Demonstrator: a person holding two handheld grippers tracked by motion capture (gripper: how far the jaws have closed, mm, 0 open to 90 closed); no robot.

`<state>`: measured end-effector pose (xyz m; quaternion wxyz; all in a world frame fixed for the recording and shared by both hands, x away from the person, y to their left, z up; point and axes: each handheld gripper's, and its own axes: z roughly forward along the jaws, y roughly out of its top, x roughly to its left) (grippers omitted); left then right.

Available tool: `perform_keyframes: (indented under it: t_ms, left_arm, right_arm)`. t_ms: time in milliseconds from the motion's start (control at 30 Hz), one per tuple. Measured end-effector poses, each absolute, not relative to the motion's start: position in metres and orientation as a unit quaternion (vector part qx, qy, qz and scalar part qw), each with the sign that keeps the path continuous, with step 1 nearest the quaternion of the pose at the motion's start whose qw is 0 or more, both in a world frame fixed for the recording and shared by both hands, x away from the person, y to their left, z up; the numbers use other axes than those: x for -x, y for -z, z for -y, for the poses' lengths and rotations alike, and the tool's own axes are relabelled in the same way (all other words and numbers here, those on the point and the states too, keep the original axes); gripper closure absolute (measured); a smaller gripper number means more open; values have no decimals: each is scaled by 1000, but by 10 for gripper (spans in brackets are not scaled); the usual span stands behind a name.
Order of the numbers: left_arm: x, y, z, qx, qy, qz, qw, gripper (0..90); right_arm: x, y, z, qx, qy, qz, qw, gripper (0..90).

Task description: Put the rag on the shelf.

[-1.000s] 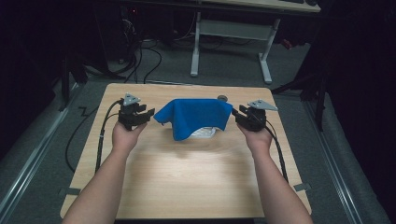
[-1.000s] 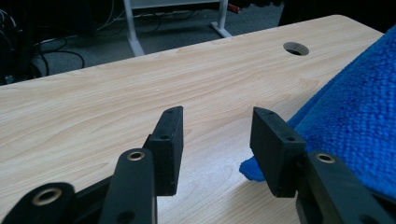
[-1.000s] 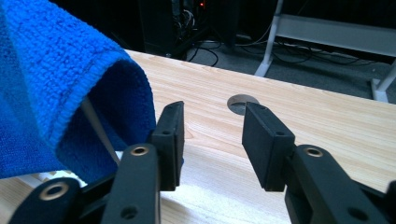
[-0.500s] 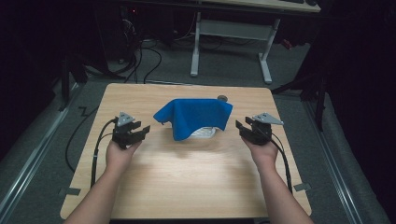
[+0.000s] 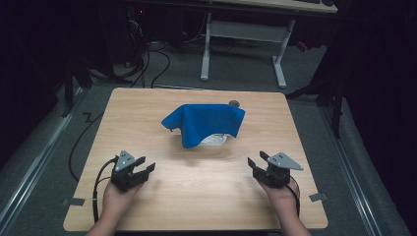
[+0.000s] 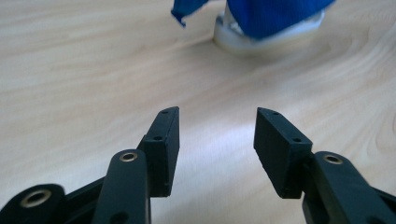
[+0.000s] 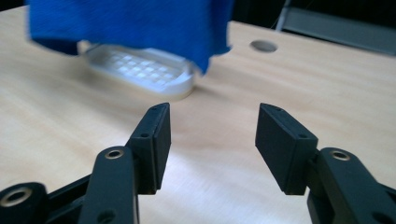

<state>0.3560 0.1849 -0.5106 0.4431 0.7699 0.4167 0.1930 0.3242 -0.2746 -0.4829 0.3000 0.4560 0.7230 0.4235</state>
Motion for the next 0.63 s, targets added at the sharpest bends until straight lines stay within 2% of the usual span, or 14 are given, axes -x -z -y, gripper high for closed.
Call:
perform_keyframes:
  t_ms: [100, 200, 267, 367, 467, 533, 633]
  left_arm:
    - [-340, 513, -185, -780, -192, -420, 423, 505]
    - [-315, 519, -181, -768, -179, -425, 444, 495]
    - [-306, 524, -175, -778, -166, -425, 431, 513]
    - [-302, 523, -167, -792, -158, -401, 433, 505]
    - [-306, 527, -160, -805, -165, -389, 416, 493]
    - [-309, 529, -161, -802, -147, -398, 420, 489]
    - [-308, 531, -162, -803, -147, -399, 417, 485]
  right_arm:
    - [-313, 487, 271, -456, -415, -729, 298, 443]
    - [-299, 492, 268, -461, -407, -731, 296, 431]
    - [-290, 497, 267, -466, -407, -729, 293, 426]
    - [-281, 512, 257, -457, -400, -749, 266, 430]
    - [-282, 511, 251, -422, -389, -765, 292, 431]
    - [-285, 513, 253, -428, -389, -764, 286, 432]
    - [-286, 513, 257, -431, -392, -761, 286, 432]
